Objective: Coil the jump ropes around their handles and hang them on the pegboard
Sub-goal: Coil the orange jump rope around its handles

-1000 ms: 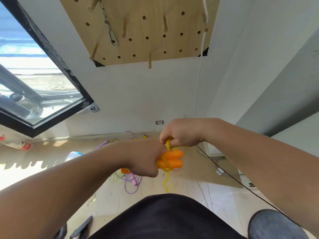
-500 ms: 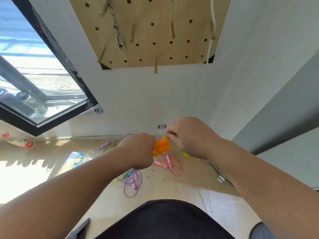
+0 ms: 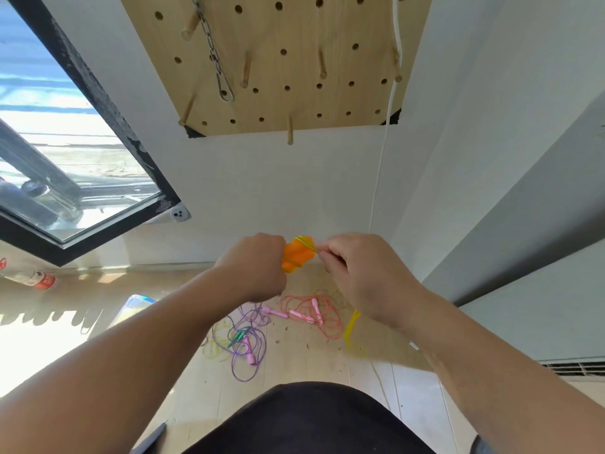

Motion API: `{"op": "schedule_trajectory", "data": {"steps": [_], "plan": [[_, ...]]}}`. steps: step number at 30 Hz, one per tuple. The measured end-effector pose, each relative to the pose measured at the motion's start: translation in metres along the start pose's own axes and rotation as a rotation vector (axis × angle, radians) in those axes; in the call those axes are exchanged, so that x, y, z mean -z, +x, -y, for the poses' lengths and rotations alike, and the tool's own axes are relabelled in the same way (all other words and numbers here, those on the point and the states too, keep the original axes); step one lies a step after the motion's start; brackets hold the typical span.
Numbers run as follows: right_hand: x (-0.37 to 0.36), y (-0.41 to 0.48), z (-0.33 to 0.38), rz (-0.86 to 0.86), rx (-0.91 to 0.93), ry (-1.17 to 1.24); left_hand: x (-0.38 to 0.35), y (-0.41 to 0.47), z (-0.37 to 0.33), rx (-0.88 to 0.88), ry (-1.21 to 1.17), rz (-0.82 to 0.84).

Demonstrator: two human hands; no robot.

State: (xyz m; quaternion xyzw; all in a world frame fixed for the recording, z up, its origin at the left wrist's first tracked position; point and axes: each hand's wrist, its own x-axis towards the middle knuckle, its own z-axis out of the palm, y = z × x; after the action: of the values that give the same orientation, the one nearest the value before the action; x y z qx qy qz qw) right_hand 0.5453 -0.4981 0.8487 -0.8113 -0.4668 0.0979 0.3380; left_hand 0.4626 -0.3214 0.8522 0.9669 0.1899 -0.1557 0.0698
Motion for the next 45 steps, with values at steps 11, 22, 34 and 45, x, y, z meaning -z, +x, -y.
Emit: {"op": "schedule_trajectory", "data": {"steps": [11, 22, 34, 45], "plan": [[-0.026, -0.026, -0.043, 0.169, -0.092, 0.040, 0.017, -0.020, -0.005, -0.051, -0.851, 0.110], [0.007, 0.039, -0.038, 0.571, 0.181, -0.352, 0.005, -0.031, -0.021, -0.390, -0.164, 0.280], [-0.006, 0.049, 0.010, 0.374, 0.075, -0.633, -0.010, 0.001, -0.008, -0.131, 0.233, 0.148], [-0.026, -0.004, -0.001, -0.047, -0.033, 0.008, -0.016, 0.032, 0.001, 0.022, -0.390, 0.007]]}}
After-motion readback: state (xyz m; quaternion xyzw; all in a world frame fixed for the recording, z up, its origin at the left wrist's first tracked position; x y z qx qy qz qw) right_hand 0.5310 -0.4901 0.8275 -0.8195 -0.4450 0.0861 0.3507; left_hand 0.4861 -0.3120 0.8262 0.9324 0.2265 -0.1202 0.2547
